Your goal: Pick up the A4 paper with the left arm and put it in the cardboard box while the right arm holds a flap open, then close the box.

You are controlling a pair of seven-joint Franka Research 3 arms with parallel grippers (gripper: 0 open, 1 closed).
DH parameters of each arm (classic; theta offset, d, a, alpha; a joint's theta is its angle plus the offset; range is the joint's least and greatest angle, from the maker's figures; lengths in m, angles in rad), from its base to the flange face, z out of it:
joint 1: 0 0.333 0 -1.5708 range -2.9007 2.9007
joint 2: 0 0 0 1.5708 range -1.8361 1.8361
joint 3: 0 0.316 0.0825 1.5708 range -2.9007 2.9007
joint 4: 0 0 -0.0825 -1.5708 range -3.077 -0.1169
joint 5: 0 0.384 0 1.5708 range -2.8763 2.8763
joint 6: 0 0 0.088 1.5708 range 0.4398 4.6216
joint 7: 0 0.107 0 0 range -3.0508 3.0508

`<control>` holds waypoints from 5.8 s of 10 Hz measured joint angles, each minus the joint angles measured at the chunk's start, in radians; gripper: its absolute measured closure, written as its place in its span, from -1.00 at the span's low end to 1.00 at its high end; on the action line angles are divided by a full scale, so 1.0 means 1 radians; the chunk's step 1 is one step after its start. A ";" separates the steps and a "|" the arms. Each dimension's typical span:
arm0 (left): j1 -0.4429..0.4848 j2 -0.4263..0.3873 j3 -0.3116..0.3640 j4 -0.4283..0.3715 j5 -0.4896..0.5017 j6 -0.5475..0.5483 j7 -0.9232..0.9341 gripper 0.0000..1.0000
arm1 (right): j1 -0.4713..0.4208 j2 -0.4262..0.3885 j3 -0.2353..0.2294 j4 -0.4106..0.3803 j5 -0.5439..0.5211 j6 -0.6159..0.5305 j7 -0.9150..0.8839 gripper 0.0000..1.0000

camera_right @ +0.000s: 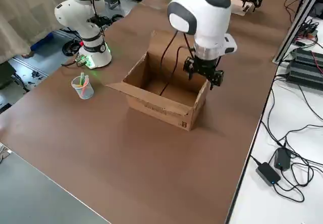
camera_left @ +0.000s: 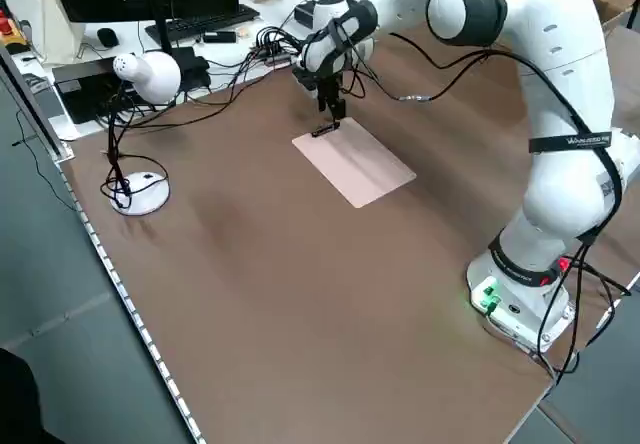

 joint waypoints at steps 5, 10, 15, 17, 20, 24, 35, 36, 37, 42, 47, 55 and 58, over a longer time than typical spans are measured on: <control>0.017 -0.019 0.012 -0.087 0.062 0.054 0.000 -1.00 | -0.057 0.062 -0.006 0.000 -0.004 0.094 -0.155 -1.00; 0.024 -0.022 0.012 -0.093 0.064 0.067 0.000 -0.90 | -0.052 0.111 0.003 -0.001 -0.003 0.129 -0.134 -0.96; 0.027 -0.036 0.012 -0.095 0.064 0.072 0.000 -0.03 | -0.059 0.130 0.000 0.000 -0.002 0.159 -0.120 -0.47; 0.028 -0.038 0.012 -0.095 0.064 0.074 0.000 0.16 | -0.059 0.130 0.000 0.001 -0.002 0.159 -0.099 -0.19; 0.029 -0.039 0.012 -0.095 0.064 0.074 0.000 0.24 | -0.059 0.130 -0.001 0.002 -0.003 0.159 -0.065 0.10; 0.029 -0.041 0.012 -0.095 0.064 0.074 -0.003 0.37 | -0.059 0.130 -0.001 0.002 -0.003 0.159 -0.061 0.70; 0.029 -0.043 0.012 -0.093 0.064 0.074 -0.005 0.39 | -0.038 0.121 0.007 -0.002 -0.004 0.089 0.067 0.90; 0.029 -0.046 0.012 -0.090 0.064 0.075 -0.003 0.39 | -0.030 0.114 0.007 -0.011 -0.004 0.078 0.088 0.90; 0.029 -0.054 0.012 -0.086 0.064 0.075 -0.001 0.39 | -0.022 0.105 0.009 -0.020 -0.003 0.066 0.108 0.90; 0.032 -0.138 0.012 -0.067 0.065 -0.005 0.062 0.39 | 0.071 0.026 0.016 -0.065 -0.002 0.020 0.251 0.90; 0.032 -0.150 0.012 -0.002 0.065 -0.123 0.122 0.39 | 0.209 -0.021 0.021 -0.106 0.055 -0.004 0.420 0.90; 0.033 -0.156 0.011 0.196 0.065 -0.309 0.172 0.39 | 0.480 -0.022 0.021 -0.115 0.142 0.074 0.699 0.90; 0.034 -0.199 0.011 0.231 0.065 -0.322 0.182 0.39 | 0.550 -0.021 0.019 -0.121 0.142 0.142 0.712 0.90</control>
